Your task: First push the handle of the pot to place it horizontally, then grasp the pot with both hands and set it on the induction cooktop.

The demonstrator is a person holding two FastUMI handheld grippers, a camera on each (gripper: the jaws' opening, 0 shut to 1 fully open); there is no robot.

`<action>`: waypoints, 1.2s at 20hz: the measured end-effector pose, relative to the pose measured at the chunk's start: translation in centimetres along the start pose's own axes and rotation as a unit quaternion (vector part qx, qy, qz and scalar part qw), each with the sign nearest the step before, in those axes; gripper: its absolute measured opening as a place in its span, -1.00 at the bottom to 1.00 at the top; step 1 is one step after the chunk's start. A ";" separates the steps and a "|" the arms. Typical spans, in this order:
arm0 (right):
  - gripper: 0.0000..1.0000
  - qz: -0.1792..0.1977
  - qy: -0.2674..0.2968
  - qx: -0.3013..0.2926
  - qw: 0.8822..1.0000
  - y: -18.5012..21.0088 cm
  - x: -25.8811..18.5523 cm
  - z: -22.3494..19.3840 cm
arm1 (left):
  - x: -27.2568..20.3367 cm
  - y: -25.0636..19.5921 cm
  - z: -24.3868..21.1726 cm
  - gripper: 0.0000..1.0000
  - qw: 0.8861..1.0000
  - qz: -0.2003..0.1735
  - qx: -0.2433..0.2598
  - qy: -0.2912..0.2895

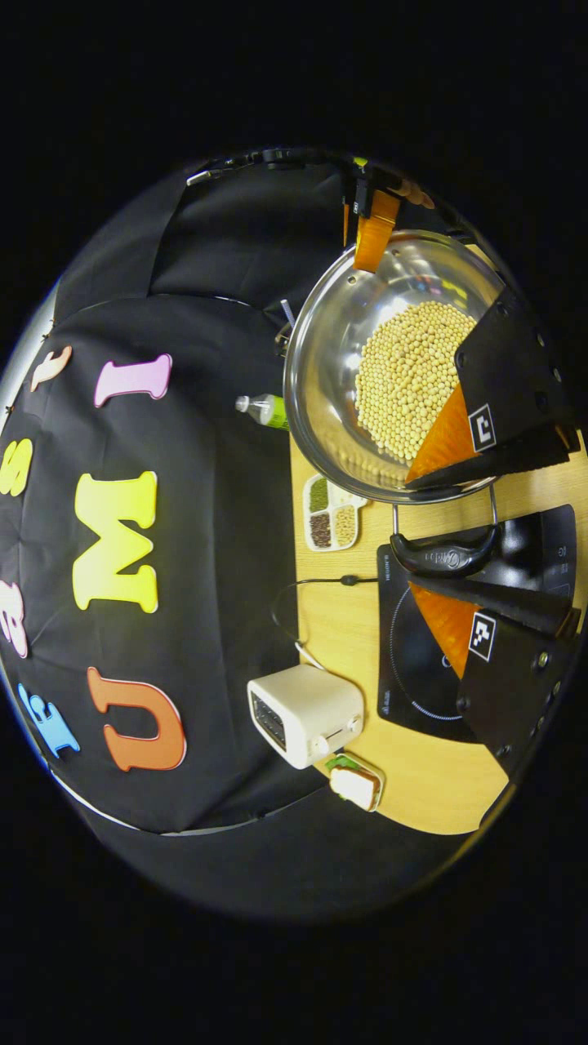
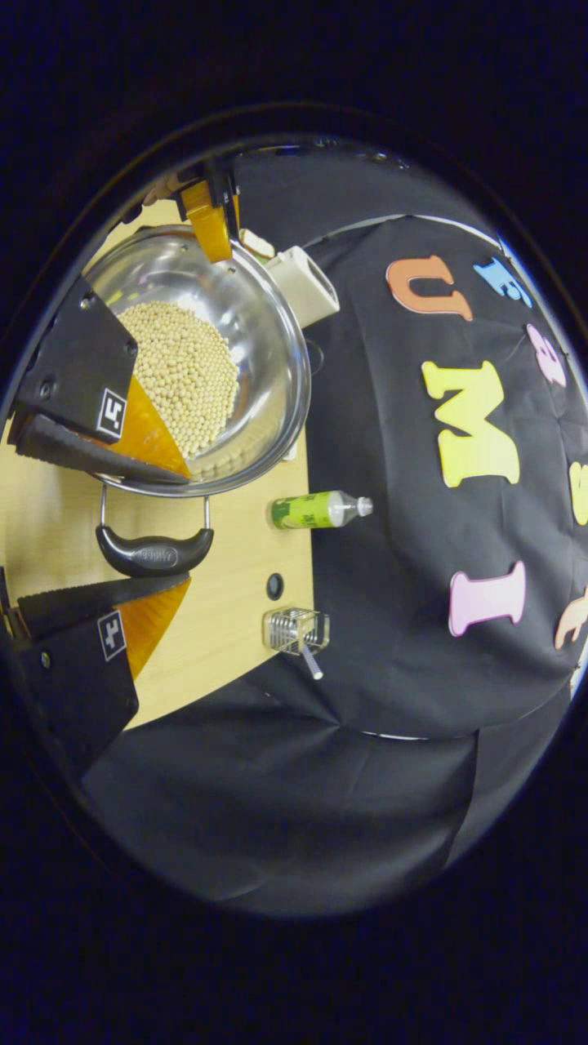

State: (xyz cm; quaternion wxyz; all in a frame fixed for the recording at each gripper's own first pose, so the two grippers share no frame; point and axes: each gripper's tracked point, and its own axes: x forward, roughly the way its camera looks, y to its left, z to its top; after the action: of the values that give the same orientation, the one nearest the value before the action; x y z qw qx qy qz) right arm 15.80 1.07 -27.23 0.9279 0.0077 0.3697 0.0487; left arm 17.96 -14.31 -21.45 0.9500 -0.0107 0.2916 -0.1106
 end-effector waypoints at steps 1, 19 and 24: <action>0.25 0.003 -0.005 0.001 1.000 0.4 -0.5 0.8 | -0.6 0.2 0.8 0.13 1.000 0.000 0.001 -0.007; 0.22 0.052 -0.022 -0.026 0.998 14.8 -2.2 5.9 | -6.0 13.4 4.7 0.13 0.998 0.039 -0.021 -0.052; 0.22 0.065 -0.011 -0.032 0.997 19.3 -0.2 5.4 | -5.7 17.8 3.8 0.13 0.996 0.063 -0.036 -0.045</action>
State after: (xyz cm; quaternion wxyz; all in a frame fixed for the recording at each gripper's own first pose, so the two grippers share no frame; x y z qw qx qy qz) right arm 17.71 20.40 -22.22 0.9267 0.0028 0.3560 0.1207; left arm 19.08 4.15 -16.69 0.9663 -0.0314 0.2525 -0.0389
